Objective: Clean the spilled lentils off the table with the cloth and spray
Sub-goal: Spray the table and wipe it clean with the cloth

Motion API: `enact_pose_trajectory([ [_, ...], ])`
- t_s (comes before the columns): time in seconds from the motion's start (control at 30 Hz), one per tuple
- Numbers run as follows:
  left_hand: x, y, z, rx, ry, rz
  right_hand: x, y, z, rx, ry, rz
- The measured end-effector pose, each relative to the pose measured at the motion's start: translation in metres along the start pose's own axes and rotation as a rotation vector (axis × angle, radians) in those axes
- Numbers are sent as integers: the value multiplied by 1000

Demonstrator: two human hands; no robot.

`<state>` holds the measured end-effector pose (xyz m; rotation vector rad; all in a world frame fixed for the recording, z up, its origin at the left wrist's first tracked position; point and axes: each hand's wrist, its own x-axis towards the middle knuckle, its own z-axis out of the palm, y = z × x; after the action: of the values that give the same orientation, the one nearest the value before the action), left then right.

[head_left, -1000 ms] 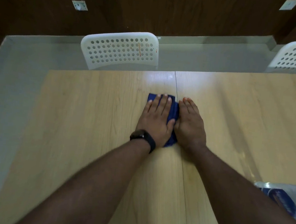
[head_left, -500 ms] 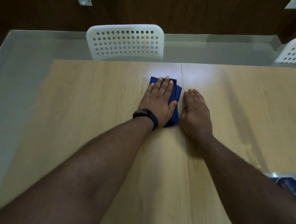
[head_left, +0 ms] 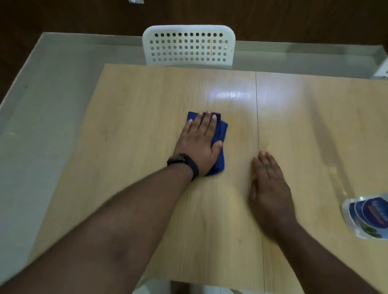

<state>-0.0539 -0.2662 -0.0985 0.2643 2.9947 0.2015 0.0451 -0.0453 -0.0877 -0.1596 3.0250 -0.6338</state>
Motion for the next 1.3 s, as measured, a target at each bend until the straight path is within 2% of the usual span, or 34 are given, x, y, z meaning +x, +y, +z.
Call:
enact_pose_trajectory([
  [0.17,-13,8,7,-3,14,-48,-8,2,8,-41,49,-3],
  [0.4,-188,48,25,-58,-39,-43,-11,-2,0,-43,25,-5],
  [0.5,-226,49,31,-26,-57,-47,-14,-7,-1,-47,28,9],
  [0.67,-177,33,31,3,1,-24,-14,-4,3,-37,31,8],
  [0.8,-121,26,26,21,25,-105,-11,2,7,-41,40,-6],
  [0.87,-129,30,28,7,37,-115,-11,3,6,-46,44,-12],
  [1.07,-221,55,43,-40,31,-142,-12,0,4,-24,35,1],
  [1.17,-205,53,41,-19,25,-120,-12,-1,5,-3,46,2],
  [1.3,-133,48,30,-4,26,-91,-10,3,8,17,58,2],
])
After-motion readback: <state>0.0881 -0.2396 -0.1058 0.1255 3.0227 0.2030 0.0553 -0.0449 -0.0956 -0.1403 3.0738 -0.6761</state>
